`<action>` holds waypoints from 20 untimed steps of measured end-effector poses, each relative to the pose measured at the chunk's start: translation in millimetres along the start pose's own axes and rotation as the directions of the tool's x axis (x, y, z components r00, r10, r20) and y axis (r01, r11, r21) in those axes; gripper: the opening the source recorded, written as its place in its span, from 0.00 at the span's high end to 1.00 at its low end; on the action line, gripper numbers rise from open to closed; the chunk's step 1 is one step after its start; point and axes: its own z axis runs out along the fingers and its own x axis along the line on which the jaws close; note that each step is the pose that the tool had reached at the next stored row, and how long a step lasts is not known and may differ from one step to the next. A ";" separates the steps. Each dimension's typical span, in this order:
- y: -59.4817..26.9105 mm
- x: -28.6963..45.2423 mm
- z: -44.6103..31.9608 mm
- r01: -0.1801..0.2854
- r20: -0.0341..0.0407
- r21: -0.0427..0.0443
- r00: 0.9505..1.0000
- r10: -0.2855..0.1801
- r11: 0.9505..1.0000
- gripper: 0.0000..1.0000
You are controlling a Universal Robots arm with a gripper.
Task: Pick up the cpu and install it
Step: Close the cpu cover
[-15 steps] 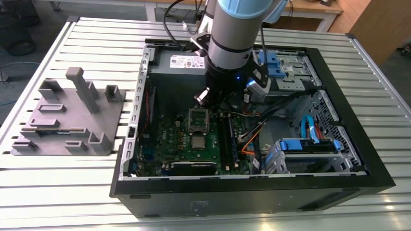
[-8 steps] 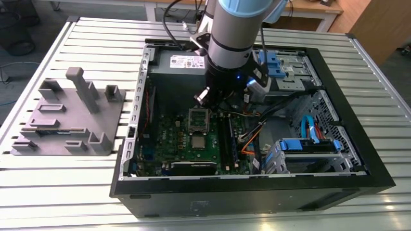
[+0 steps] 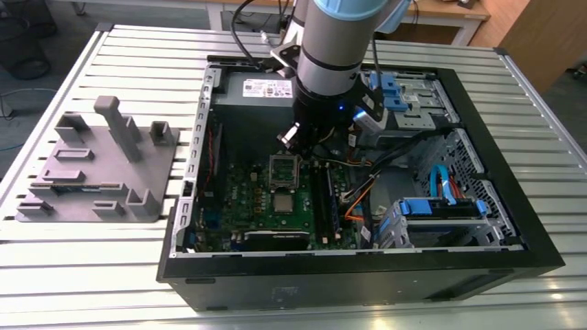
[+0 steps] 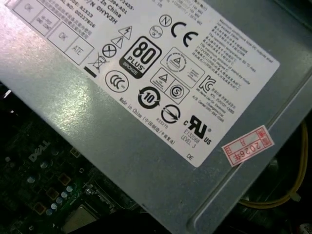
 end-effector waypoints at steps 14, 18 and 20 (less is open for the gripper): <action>1.6 4.1 -2.8 0.028 0.007 0.007 1.000 -0.028 1.000 0.89; 2.3 5.0 -4.3 0.036 0.010 0.010 0.999 -0.037 0.999 0.89; 2.9 5.7 -5.1 0.040 0.011 0.012 0.999 -0.040 0.999 0.89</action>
